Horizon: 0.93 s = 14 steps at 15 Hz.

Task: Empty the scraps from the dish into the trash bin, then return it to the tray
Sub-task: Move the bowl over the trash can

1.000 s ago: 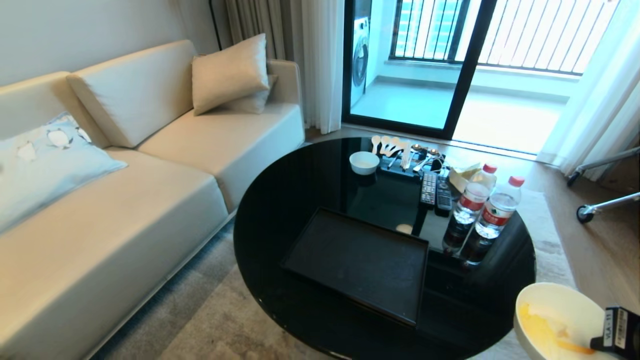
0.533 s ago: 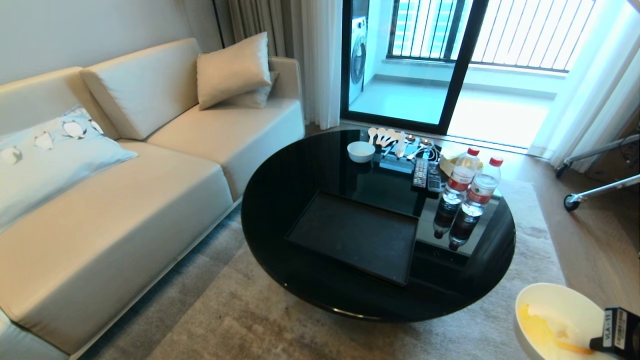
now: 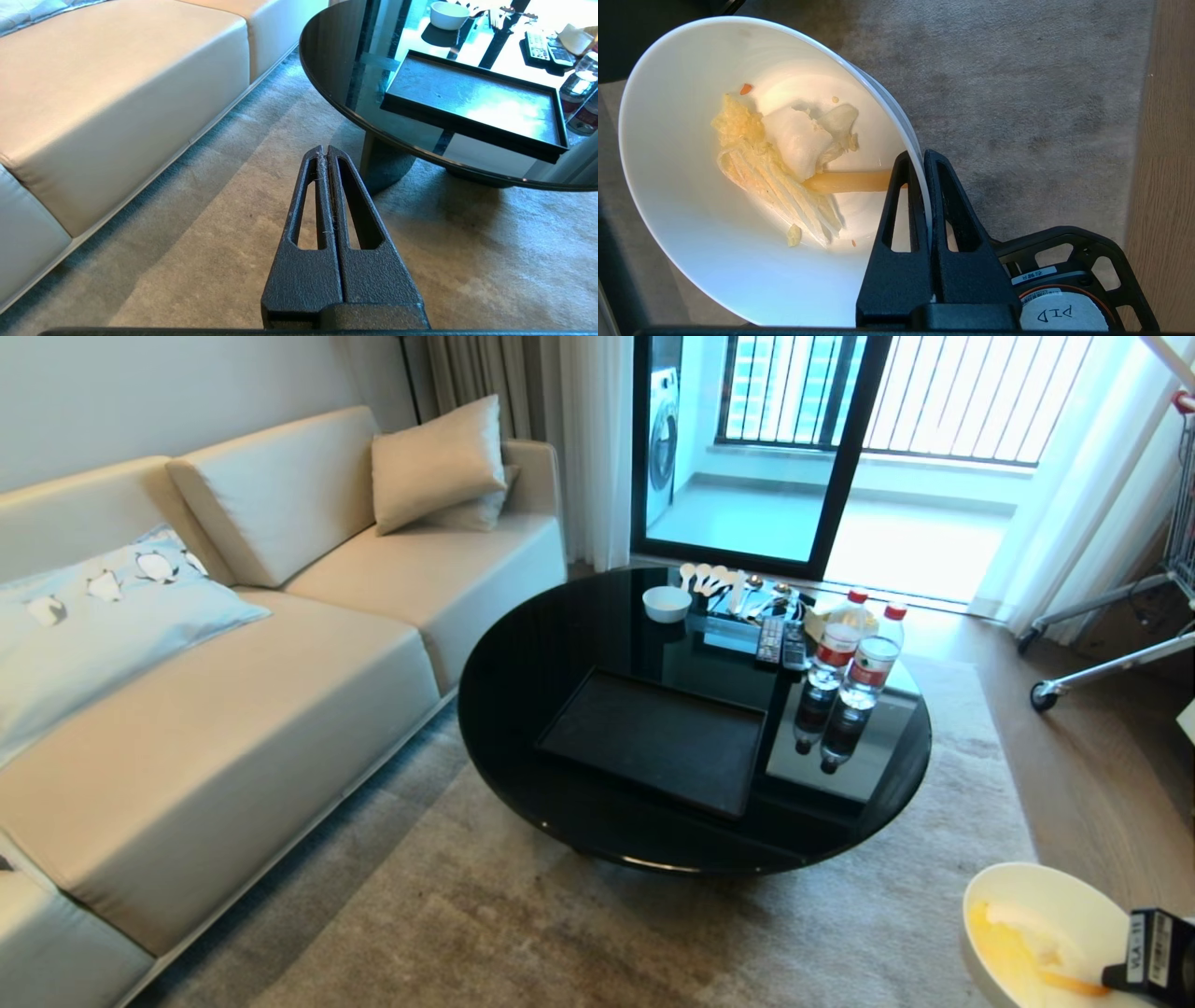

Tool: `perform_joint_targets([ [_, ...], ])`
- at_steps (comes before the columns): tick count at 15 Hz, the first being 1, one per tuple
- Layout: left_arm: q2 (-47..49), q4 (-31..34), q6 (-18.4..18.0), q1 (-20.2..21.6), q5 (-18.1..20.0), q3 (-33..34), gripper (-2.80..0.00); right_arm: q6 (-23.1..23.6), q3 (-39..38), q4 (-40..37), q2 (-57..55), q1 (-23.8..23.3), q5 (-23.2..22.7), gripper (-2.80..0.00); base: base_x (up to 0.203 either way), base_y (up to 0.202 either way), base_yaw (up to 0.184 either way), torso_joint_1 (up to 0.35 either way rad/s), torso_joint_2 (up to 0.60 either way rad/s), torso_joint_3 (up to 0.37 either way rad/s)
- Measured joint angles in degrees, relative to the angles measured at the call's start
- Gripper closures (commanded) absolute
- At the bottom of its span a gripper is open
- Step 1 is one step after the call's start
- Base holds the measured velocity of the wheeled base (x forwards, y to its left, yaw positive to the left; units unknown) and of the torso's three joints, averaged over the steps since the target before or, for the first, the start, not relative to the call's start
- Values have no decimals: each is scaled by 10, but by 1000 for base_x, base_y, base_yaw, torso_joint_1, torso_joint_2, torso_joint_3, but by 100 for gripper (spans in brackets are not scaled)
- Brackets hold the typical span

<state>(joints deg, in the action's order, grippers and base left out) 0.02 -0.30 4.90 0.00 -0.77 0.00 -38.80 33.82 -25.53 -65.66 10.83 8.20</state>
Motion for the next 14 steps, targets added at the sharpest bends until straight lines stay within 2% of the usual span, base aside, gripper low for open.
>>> perform_joint_targets([
  [6, 0, 0, 0, 0, 0, 0, 0, 21, 2, 4, 4, 1, 4, 0, 0, 0, 0, 0, 0, 0],
  [14, 0, 0, 0, 0, 0, 0, 0, 18, 8, 1, 12, 4, 4, 0, 0, 0, 0, 0, 0, 0],
])
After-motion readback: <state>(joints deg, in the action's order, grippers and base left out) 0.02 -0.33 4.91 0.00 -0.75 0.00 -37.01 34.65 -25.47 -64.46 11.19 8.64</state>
